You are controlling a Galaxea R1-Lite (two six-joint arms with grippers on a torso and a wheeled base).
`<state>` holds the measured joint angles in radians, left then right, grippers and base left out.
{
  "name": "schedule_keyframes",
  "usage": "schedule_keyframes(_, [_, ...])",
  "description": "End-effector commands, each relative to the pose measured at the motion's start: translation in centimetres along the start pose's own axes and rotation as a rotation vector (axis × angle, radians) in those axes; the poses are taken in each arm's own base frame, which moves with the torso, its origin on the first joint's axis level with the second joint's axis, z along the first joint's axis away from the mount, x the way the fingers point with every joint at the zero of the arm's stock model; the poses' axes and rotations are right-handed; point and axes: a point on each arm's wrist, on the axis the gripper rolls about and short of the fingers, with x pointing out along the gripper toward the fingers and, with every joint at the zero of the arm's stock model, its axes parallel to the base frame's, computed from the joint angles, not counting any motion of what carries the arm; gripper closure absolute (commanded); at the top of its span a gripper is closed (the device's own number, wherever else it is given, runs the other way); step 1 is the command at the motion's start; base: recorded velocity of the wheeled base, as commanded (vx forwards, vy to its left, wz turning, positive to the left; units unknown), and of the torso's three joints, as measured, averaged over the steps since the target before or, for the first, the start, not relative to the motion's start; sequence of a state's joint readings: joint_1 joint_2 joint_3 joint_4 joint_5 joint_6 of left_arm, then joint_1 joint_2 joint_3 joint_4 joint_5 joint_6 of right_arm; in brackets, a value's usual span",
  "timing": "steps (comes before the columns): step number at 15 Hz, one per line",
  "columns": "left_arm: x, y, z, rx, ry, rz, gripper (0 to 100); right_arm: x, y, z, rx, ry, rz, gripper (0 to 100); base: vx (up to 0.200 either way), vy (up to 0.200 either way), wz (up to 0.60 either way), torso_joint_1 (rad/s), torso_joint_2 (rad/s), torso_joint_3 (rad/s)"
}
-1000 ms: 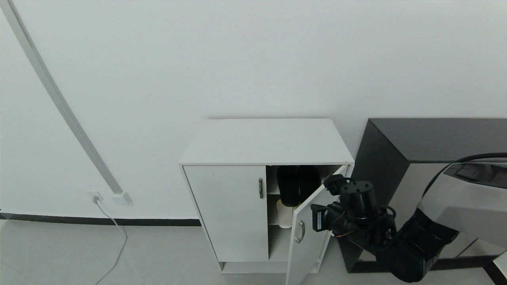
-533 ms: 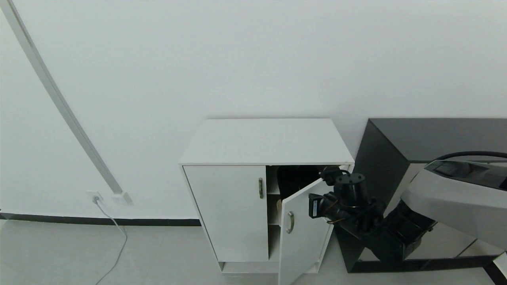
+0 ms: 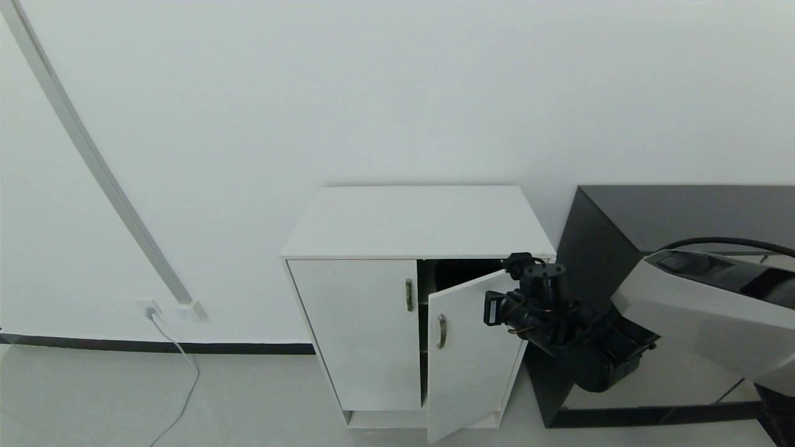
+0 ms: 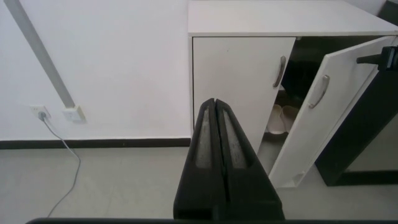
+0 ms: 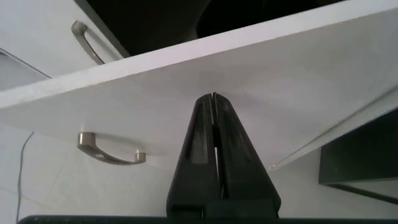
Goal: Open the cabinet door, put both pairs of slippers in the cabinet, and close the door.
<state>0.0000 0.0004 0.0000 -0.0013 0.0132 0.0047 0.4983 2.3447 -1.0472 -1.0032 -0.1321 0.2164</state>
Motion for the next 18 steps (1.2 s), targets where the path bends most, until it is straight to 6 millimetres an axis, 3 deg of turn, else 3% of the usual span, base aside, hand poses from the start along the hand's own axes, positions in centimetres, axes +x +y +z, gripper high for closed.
schedule_keyframes(1, [0.0, 0.0, 0.0, 0.0, 0.001, 0.001, 100, 0.9, -0.4, -0.5, -0.002, 0.006, -0.01, 100, 0.0, 0.0, 0.0, 0.0, 0.0, 0.0])
schedule_keyframes(7, [0.0, 0.0, 0.0, 0.0, 0.001, 0.001, 100, 2.7, -0.9, -0.1, 0.007, -0.033, -0.02, 100, 0.0, 0.0, 0.0, 0.0, 0.0, 0.0])
schedule_keyframes(18, [0.0, 0.0, 0.0, 0.0, 0.001, 0.001, 100, 3.9, -2.0, 0.6, 0.013, -0.053, -0.046, 100, 0.0, 0.0, 0.0, 0.0, 0.0, 0.0])
